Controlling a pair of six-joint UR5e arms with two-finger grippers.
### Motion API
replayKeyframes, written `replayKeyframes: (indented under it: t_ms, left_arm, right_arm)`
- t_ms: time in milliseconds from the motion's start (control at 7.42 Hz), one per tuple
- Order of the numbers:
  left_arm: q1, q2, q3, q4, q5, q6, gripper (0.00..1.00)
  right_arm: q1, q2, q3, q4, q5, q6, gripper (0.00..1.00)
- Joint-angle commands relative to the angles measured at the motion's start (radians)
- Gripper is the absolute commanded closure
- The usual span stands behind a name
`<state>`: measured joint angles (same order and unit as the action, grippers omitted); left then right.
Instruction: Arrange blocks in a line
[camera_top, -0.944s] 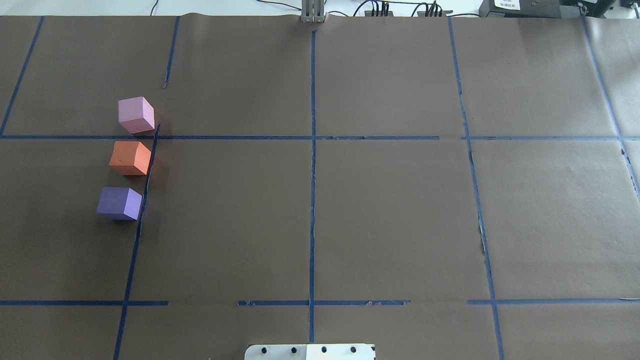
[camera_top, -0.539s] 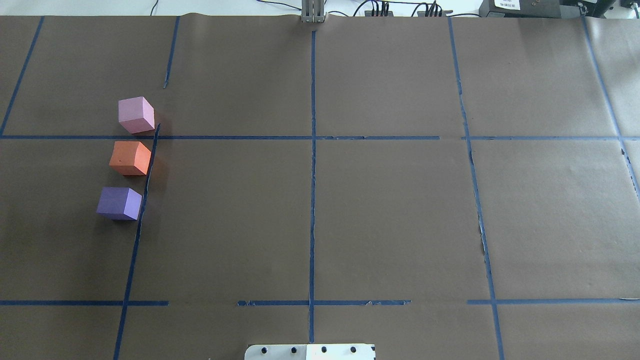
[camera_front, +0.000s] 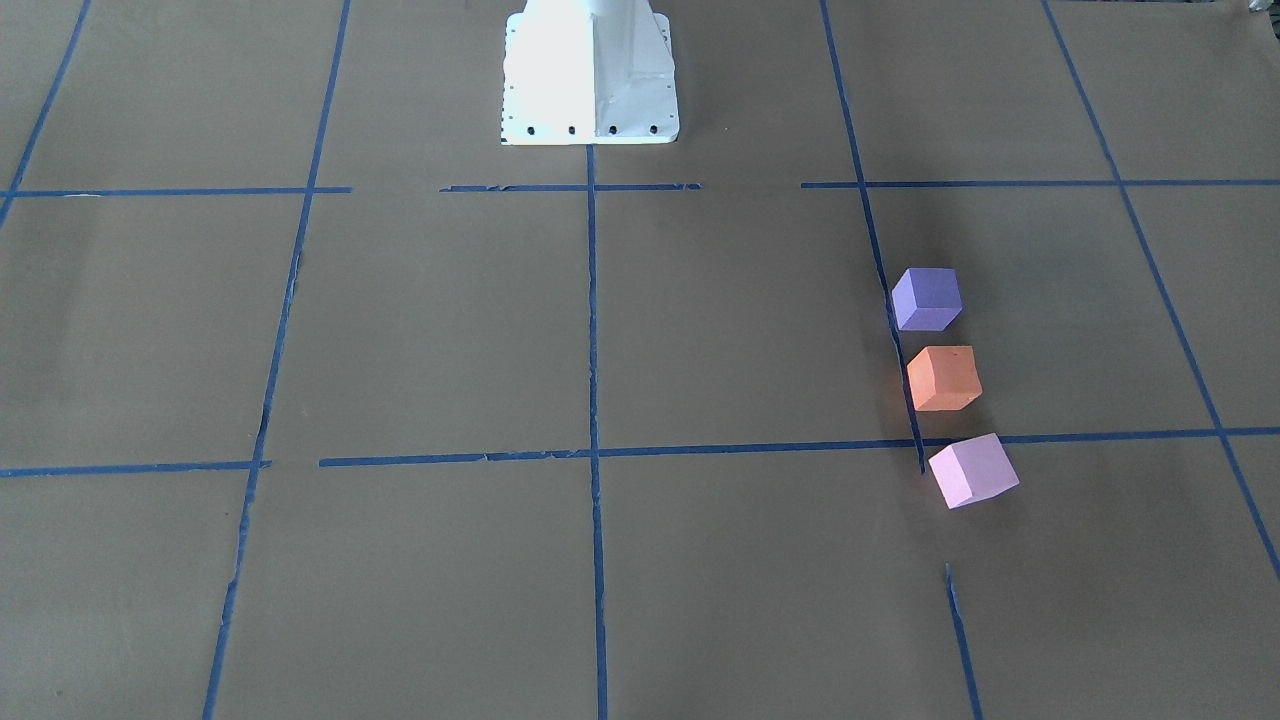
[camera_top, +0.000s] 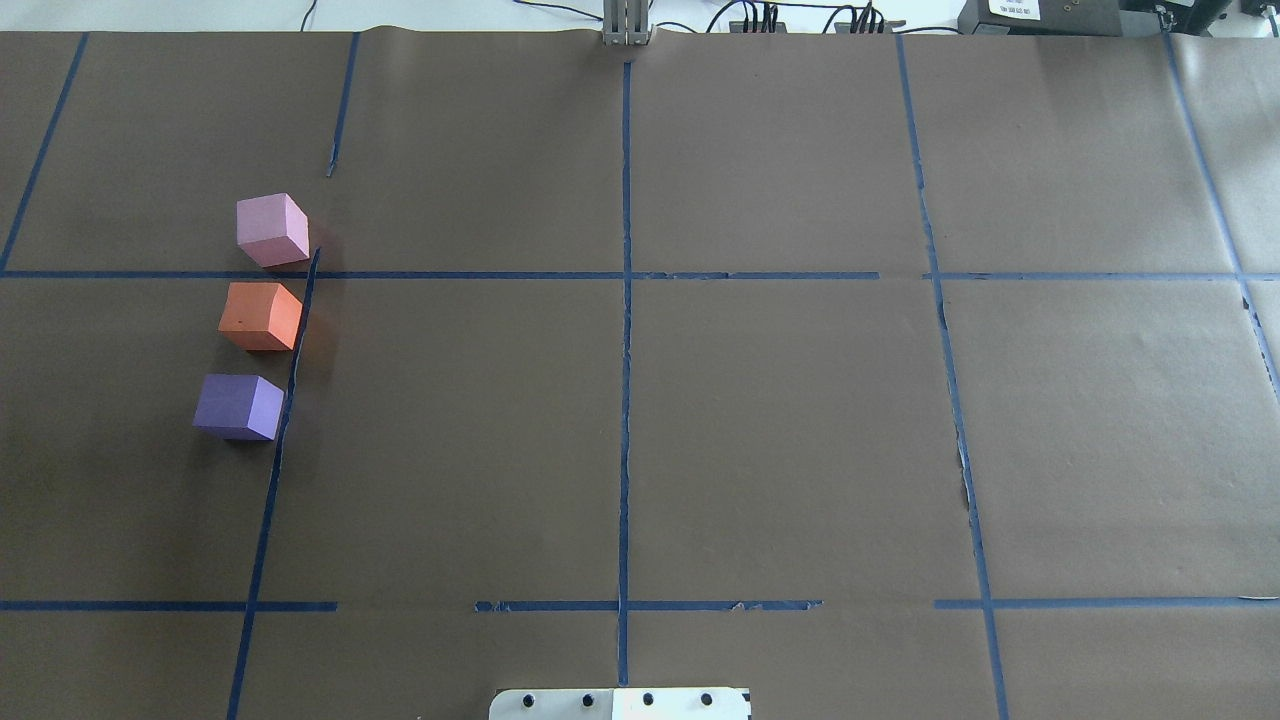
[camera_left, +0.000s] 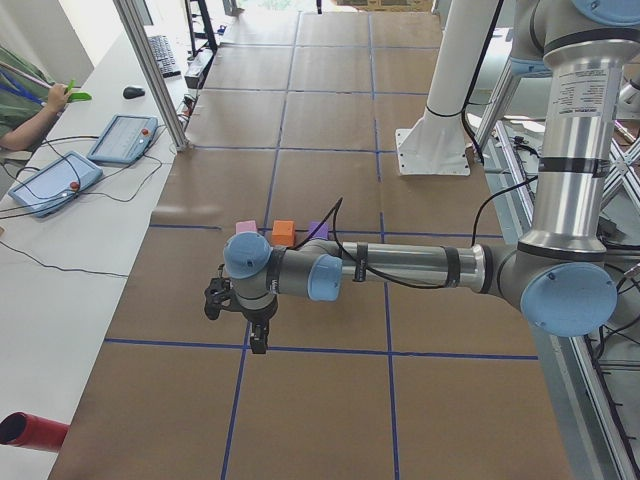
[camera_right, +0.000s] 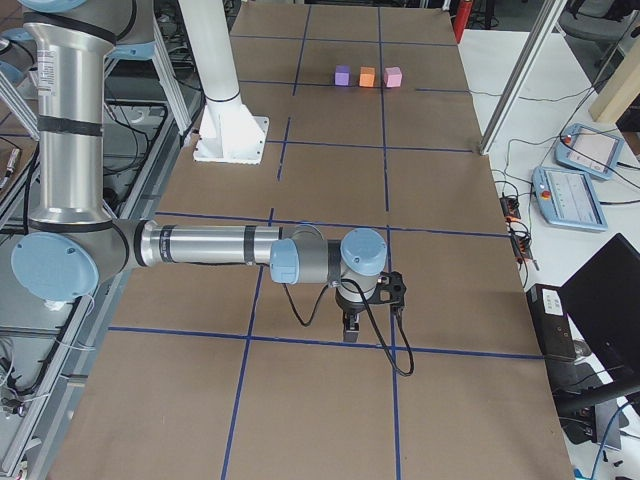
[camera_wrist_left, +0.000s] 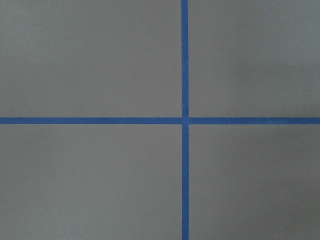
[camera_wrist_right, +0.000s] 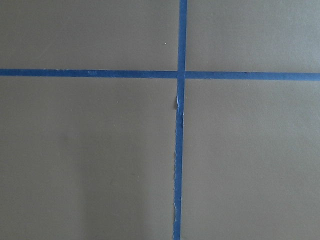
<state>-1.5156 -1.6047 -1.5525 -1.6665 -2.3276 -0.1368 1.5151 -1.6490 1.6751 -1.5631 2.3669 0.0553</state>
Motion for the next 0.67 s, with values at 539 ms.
replayKeyframes:
  t_ms: [539]
  left_arm:
    - [-0.002, 0.019, 0.002, 0.005, 0.001, 0.002, 0.0]
  right_arm:
    - [-0.001, 0.0, 0.0, 0.0, 0.0, 0.0, 0.0]
